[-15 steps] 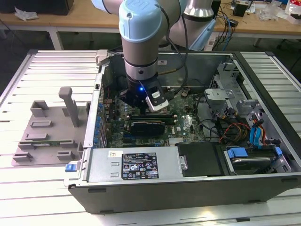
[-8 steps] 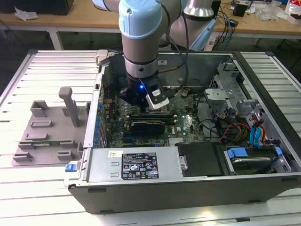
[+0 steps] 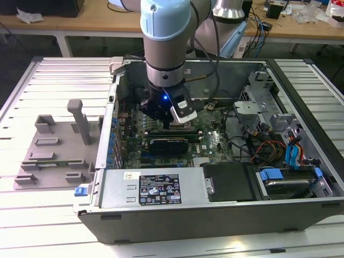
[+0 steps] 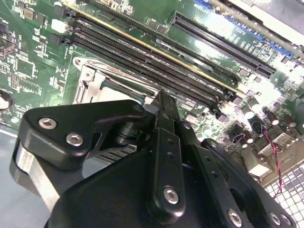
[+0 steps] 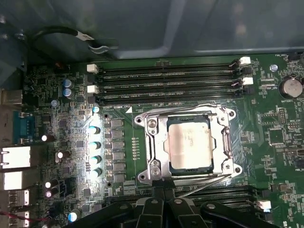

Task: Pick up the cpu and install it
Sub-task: 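Install the second cpu locking lever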

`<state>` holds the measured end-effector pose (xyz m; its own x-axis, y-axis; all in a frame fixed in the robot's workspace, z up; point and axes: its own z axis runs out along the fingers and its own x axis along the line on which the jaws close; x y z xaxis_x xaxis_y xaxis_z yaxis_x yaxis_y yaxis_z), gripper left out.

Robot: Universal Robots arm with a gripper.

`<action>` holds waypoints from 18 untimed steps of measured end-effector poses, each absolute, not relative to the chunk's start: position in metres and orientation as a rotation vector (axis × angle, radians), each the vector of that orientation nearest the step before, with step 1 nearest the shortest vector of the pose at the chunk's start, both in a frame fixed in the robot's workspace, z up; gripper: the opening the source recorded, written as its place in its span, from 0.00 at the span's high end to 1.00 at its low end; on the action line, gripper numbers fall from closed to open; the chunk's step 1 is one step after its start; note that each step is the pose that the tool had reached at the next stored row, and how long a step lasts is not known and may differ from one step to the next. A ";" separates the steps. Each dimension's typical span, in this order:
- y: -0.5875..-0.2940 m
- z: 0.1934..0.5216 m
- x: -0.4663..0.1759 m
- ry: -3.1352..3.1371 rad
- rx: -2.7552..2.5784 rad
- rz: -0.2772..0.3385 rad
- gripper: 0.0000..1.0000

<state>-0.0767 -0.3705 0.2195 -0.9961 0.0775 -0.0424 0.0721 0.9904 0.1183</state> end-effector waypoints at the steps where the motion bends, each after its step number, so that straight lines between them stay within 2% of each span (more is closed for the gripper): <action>1: -0.371 0.221 -0.077 3.087 0.117 0.181 0.89; 18: -0.377 0.229 -0.083 3.083 0.139 0.185 0.89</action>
